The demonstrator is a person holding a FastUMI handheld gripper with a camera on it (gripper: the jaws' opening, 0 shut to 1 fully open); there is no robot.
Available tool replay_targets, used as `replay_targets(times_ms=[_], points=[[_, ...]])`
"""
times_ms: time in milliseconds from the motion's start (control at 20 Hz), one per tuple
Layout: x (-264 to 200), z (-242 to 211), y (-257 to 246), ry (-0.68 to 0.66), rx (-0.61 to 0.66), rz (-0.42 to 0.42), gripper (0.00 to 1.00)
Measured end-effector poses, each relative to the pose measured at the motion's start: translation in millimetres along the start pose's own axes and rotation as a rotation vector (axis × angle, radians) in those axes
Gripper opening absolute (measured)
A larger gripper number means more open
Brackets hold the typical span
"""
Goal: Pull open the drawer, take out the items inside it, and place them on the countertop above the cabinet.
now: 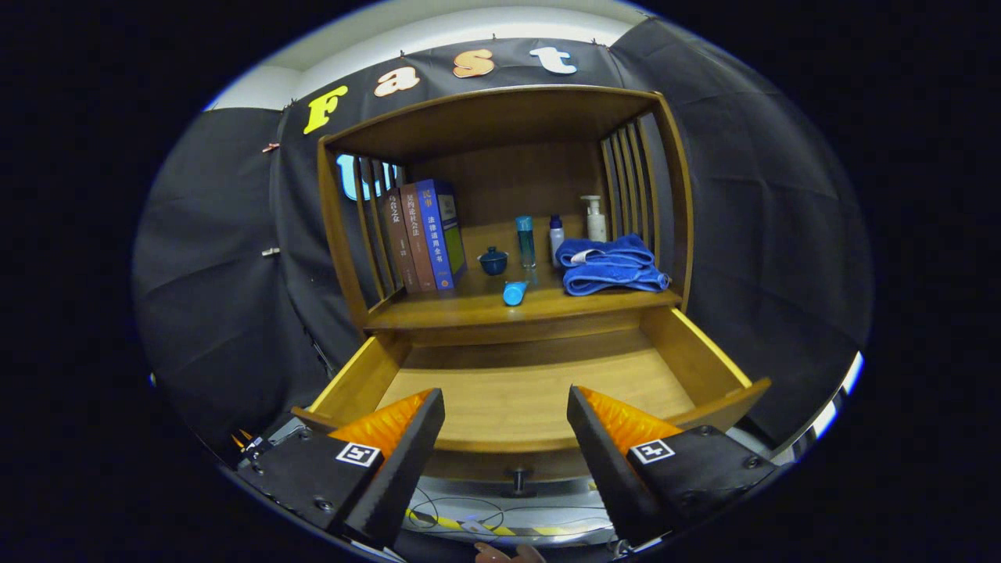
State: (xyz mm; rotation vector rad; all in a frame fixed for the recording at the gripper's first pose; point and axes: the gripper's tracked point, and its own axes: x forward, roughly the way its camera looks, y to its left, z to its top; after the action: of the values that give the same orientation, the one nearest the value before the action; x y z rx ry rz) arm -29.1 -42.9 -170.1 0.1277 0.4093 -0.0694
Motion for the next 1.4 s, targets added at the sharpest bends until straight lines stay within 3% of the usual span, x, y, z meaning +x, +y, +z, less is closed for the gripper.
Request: replay_targets(times_ms=[650, 1000, 1400], points=[[20.7, -61.6, -14.9, -0.037, -0.060, -0.045, 1.00], [30.9, -52.9, -14.7, -0.060, -0.066, -0.089, 0.98], [97.7, -20.8, -12.2, -0.076, -0.043, -0.084, 0.99]])
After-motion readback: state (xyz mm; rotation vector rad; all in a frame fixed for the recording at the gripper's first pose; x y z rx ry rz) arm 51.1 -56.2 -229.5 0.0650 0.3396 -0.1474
